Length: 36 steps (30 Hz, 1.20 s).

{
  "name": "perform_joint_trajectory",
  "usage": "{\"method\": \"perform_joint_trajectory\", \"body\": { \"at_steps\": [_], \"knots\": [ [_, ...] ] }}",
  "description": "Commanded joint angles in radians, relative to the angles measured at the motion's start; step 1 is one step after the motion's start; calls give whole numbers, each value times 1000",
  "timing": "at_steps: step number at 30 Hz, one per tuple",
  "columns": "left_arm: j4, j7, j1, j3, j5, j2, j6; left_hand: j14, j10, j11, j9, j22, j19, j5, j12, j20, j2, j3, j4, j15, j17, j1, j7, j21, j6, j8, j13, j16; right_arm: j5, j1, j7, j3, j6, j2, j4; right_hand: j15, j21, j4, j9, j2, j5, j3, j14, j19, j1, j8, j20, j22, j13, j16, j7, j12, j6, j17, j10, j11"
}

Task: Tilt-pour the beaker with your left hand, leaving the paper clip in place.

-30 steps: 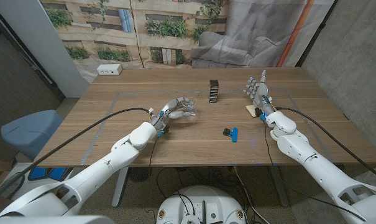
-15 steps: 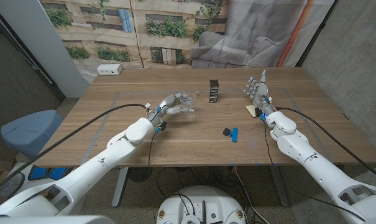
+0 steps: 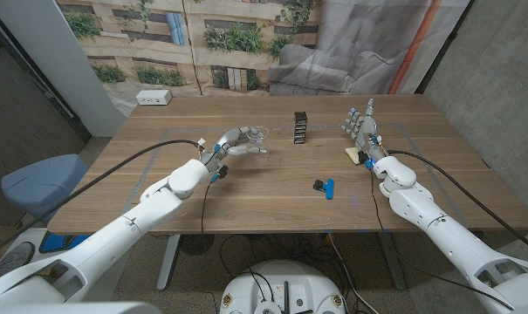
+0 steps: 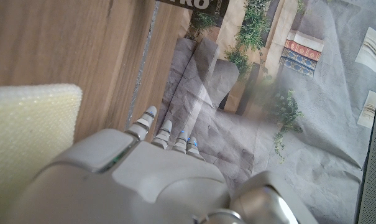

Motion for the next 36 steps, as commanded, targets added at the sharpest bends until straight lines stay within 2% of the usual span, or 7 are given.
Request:
{"method": "perform_joint_trajectory", "body": {
  "at_steps": [1, 15, 19, 26, 30, 36],
  "knots": [
    [-118, 19, 22, -27, -7, 61, 164, 29, 79, -80, 2, 5, 5, 8, 1, -51, 169, 13, 13, -195, 2, 114, -22, -5, 27, 39, 20, -7, 0, 0, 0, 0, 0, 0, 0, -21, 7, 0, 2, 86, 6, -7, -4, 1, 7, 5, 6, 5, 5, 3, -1, 6, -5, 6, -9, 3],
    [-219, 18, 29, -11, 4, 107, 321, 46, 95, -73, -4, 5, 16, 14, 3, -43, 171, 10, 13, -195, -3, 99, -12, -4, 29, 48, 26, -16, 0, 0, 0, 0, 0, 0, -1, -21, 7, 0, 2, 86, 6, -7, -4, 1, 7, 5, 6, 5, 5, 3, -1, 6, -5, 6, -9, 3],
    [-232, 42, 34, -12, 11, 104, 336, 69, 114, -74, -7, 5, 35, 20, 8, -43, 174, 15, 8, -195, -7, 102, -13, 1, 50, 60, 29, -17, 0, 0, 0, 0, 0, 0, -1, -21, 7, 0, 2, 86, 6, -7, -4, 1, 7, 5, 6, 5, 5, 3, -1, 6, -5, 6, -9, 3],
    [-312, 100, 50, -17, 37, 116, 450, 101, 147, -71, -12, 6, 69, 26, 17, -37, 176, 13, 5, -197, -6, 102, -8, 11, 76, 75, 33, -11, 0, 0, -1, 0, -1, 0, -1, -21, 7, 0, 2, 86, 6, -7, -4, 1, 7, 5, 6, 5, 5, 3, -1, 6, -5, 6, -9, 3],
    [-360, 126, 51, -17, 55, 123, 533, 109, 155, -67, -15, 9, 98, 29, 17, -21, 174, 11, 5, -195, -8, 99, -2, 22, 90, 83, 35, -15, 0, -1, -1, 0, -1, -1, -3, -21, 7, 0, 2, 86, 6, -7, -4, 1, 7, 5, 6, 5, 5, 3, -1, 6, -5, 6, -9, 3],
    [-398, 115, 36, -4, 63, 140, 606, 129, 175, -62, -20, 10, 127, 34, 19, -23, 172, 11, 2, -197, -11, 102, 2, 32, 103, 90, 36, -15, 0, -1, -1, 0, -1, -1, -3, -21, 7, 0, 2, 86, 6, -7, -4, 1, 7, 5, 6, 5, 5, 3, -1, 6, -5, 6, -9, 3]
  ]
}}
